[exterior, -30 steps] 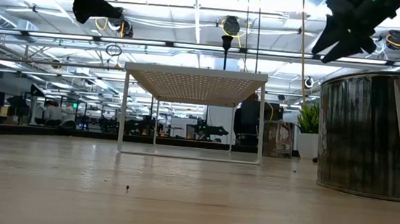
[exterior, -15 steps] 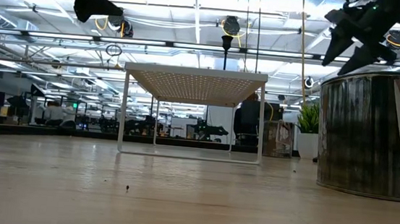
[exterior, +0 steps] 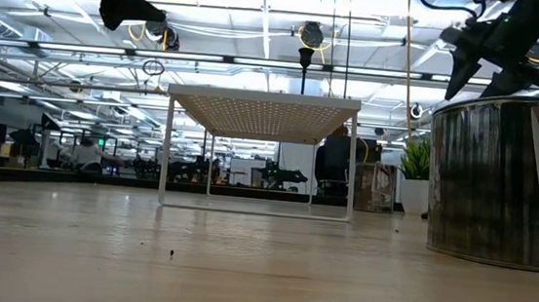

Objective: Pick & Place candle stick holders
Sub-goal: Put the top black candle holder on the shelf aligned with the other black candle holder

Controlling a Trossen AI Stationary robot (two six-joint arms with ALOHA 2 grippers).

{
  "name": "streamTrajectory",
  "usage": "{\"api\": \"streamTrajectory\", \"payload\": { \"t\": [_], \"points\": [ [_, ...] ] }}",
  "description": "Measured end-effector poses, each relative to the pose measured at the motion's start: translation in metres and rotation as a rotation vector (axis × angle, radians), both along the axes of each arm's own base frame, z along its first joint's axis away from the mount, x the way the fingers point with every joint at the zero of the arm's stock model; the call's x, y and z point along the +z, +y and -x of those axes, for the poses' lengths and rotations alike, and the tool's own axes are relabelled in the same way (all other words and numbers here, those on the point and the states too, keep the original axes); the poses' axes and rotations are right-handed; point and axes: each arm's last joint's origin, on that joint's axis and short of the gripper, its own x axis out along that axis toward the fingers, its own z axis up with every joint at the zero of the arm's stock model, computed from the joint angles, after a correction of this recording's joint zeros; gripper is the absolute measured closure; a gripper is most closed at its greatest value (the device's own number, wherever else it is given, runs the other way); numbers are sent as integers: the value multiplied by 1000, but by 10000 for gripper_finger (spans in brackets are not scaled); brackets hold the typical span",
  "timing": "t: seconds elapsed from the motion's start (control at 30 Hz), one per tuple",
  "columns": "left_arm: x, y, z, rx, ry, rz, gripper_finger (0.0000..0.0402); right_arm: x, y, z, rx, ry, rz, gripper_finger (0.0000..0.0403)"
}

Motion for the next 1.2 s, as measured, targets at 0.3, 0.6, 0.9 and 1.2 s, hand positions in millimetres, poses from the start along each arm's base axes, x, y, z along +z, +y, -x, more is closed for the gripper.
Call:
{"api": "streamTrajectory", "payload": {
  "t": [0.3, 0.6, 0.9, 1.2],
  "points": [
    [0, 0, 0, -7, 3, -21, 153, -8, -8, -3, -52, 51, -76, 151],
    [0, 0, 0, -5, 2, -11, 153, -16, -20, -13, -82, 81, -129, 151],
    [0, 0, 0, -5, 3, -11, 153, -25, -32, -18, -118, 140, -166, 151],
    [0, 0, 0, -5, 3, -11, 153, -34, -44, -24, -101, 155, -253, 163]
  ]
}}
